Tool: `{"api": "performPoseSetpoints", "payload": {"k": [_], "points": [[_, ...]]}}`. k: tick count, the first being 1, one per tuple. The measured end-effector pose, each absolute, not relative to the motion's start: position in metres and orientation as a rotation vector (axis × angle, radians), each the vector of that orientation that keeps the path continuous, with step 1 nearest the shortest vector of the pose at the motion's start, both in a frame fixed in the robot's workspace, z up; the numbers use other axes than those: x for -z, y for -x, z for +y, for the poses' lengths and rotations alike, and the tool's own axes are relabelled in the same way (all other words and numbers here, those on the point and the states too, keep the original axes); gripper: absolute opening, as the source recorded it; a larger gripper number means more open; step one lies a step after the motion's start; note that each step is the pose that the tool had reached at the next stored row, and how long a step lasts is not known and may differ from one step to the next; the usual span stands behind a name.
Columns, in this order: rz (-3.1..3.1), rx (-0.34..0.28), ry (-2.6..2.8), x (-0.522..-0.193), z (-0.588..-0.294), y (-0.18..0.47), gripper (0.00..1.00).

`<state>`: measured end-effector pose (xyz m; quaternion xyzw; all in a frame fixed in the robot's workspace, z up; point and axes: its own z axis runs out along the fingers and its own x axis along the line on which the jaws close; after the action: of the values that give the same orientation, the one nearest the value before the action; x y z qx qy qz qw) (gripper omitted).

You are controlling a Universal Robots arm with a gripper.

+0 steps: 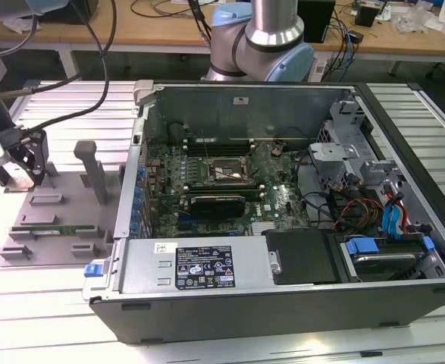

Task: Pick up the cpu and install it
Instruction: 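Pick up the cpu and move it towards the insertion slot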

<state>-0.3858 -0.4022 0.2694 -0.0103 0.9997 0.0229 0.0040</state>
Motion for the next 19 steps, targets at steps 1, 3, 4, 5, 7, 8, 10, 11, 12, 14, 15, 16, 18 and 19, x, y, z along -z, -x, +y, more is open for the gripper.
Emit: {"api": "performPoseSetpoints", "payload": {"k": [1, 3, 4, 5, 7, 8, 10, 11, 12, 14, 15, 16, 18, 19], "points": [[3.133, -0.071, 0.032, -0.270, -0.402, 0.386, 0.55], [3.133, -0.071, 0.032, -0.271, -0.402, 0.386, 0.55], [3.133, -0.071, 0.032, -0.272, -0.402, 0.386, 0.55], [3.133, -0.071, 0.032, -0.274, -0.402, 0.386, 0.55], [3.133, -0.071, 0.032, -0.278, -0.402, 0.386, 0.55], [3.133, -0.071, 0.032, -0.279, -0.402, 0.386, 0.55], [3.132, -0.071, 0.033, -0.282, -0.402, 0.386, 0.55], [3.131, -0.071, 0.033, -0.283, -0.402, 0.386, 0.55], [3.130, -0.071, 0.033, -0.287, -0.402, 0.386, 0.55], [3.129, -0.071, 0.033, -0.293, -0.402, 0.386, 0.55], [3.129, -0.071, 0.033, -0.295, -0.402, 0.386, 0.55], [3.128, -0.071, 0.033, -0.299, -0.402, 0.386, 0.55], [3.127, -0.071, 0.033, -0.305, -0.402, 0.386, 0.55], [3.126, -0.071, 0.033, -0.310, -0.402, 0.386, 0.55]]}}
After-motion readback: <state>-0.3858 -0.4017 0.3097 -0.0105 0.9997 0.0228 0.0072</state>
